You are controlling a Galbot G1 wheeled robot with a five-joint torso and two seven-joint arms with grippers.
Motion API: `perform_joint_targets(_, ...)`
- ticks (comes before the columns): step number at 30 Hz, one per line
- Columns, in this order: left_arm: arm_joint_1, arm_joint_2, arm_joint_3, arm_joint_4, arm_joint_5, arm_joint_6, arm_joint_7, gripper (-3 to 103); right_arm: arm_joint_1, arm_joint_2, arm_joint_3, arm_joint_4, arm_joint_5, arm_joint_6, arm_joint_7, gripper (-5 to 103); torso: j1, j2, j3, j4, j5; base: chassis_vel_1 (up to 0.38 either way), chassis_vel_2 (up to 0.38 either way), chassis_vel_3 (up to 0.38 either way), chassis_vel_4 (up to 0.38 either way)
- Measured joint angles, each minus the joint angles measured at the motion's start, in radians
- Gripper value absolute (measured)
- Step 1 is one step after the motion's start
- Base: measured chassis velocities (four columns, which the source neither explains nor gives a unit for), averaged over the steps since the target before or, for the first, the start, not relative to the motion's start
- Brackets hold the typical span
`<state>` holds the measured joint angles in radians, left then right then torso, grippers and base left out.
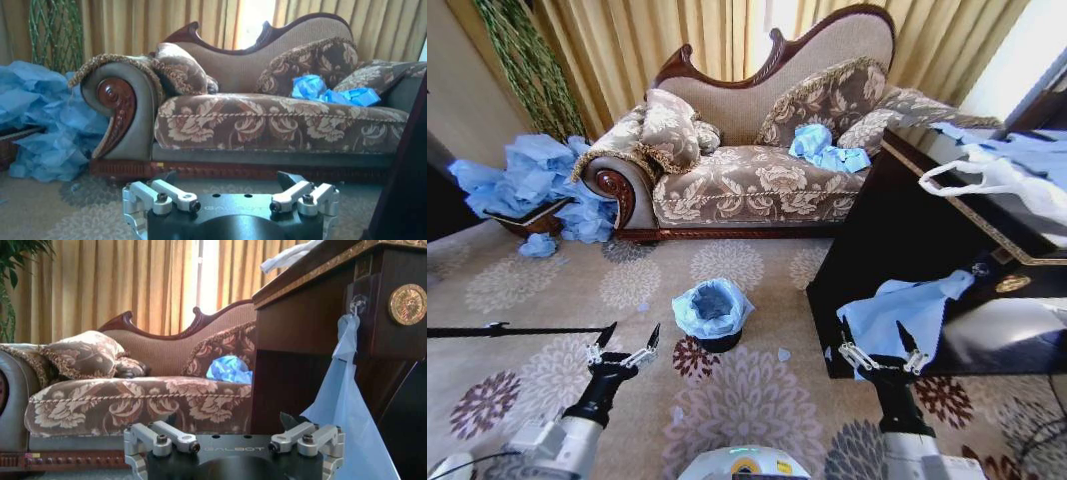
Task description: Place a garbage bag over the trash bin.
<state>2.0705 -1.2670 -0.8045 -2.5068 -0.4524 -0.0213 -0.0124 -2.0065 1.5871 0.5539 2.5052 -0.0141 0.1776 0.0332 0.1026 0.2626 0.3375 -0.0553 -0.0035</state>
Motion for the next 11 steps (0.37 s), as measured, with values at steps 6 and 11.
perform_joint_targets(6, -0.004, 0.000, 0.002, 0.004, -0.001, 0.000, 0.002, 100, 0.000, -0.002, 0.000, -0.003, 0.004, 0.000, -0.001, 100, 0.000, 0.000, 0.000, 0.0001, 0.0000, 0.000, 0.000, 0.000, 0.000)
perform_joint_targets(11, -0.005, 0.000, 0.003, 0.005, -0.002, -0.001, 0.002, 100, 0.000, -0.002, 0.001, -0.003, 0.004, 0.000, -0.002, 100, 0.000, 0.000, 0.000, 0.0001, 0.0001, 0.000, 0.000, 0.000, 0.000)
